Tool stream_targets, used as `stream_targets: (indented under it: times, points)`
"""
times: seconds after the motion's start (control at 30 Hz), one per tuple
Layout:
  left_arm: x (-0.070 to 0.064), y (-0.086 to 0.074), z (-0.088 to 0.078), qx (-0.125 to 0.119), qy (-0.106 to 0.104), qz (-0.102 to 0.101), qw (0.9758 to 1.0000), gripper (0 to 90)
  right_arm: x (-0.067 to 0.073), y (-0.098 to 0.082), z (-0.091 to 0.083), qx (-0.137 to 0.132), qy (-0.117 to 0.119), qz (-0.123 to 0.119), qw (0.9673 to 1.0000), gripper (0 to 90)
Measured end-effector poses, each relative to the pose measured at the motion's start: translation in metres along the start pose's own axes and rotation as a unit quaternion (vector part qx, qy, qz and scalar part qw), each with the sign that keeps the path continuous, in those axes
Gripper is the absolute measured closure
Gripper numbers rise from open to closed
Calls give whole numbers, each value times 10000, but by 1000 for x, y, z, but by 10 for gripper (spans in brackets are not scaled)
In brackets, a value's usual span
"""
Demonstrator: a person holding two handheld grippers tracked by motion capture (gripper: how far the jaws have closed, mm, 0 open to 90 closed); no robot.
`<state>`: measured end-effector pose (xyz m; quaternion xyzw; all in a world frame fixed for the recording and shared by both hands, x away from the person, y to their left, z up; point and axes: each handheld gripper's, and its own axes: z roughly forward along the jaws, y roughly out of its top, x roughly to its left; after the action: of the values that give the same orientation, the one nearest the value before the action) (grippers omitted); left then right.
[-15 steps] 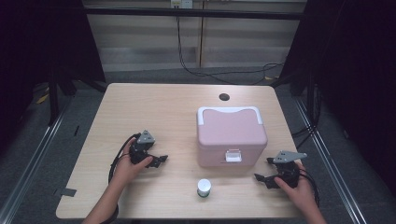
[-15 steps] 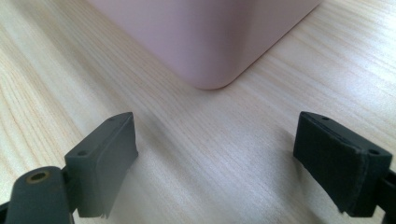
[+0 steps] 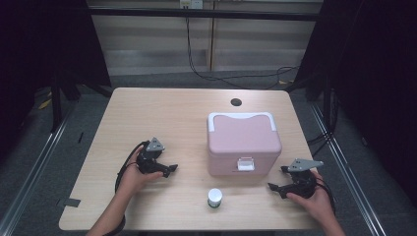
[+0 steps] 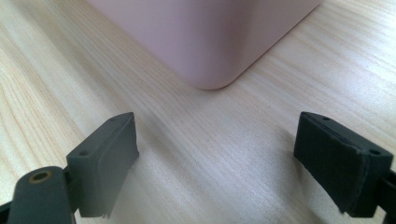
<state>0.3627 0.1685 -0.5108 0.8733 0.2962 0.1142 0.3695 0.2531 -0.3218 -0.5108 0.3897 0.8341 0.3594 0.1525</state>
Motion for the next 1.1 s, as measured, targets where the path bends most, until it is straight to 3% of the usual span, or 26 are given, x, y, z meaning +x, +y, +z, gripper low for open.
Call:
stream_targets:
  times: [0.13, 0.2, 0.23, 0.3, 0.37, 0.4, 0.5, 0.57, 0.73, 1.0, 1.1]
  points:
    - [0, 1, 0, 54, 49, -33, 10000, 91, -3, 1, -3, 50, 34, 62, 10000, 194]
    - [-1, 5, -3, 199, 86, -70, 9997, 129, -8, 3, -7, 130, 110, 72, 9998, 345]
    - [-1, 5, -3, 199, 86, -70, 9997, 166, -8, 3, -7, 130, 110, 72, 9998, 345]
    - [-2, 9, -4, 377, -24, -166, 9991, 154, -11, 6, -13, 282, -1, -75, 9996, 458]
    - [-4, 13, -5, 500, -142, -257, 9983, 160, -16, 7, -17, 302, 61, 3, 9995, 581]
    - [-6, 17, -5, 617, -270, -277, 9973, 171, -20, 10, -20, 327, 29, 96, 9994, 698]
    - [-9, 25, -7, 738, -405, -256, 9961, 171, -28, 16, -25, 385, 20, 205, 9990, 834]
    - [-12, 31, -8, 801, -516, -226, 9952, 171, -33, 23, -26, 258, 113, 261, 9993, 886]
    - [-20, 48, -10, 874, -674, -210, 9937, 170, -39, 47, -24, 328, 14, 43, 9995, 900]
    - [-34, 77, -16, 1183, -845, 11, 9894, 180, -44, 73, -16, 89, -61, -39, 9999, 900]
    - [-40, 85, -17, 1114, -930, 107, 9894, 180, -43, 76, -14, 54, -40, -25, 10000, 900]
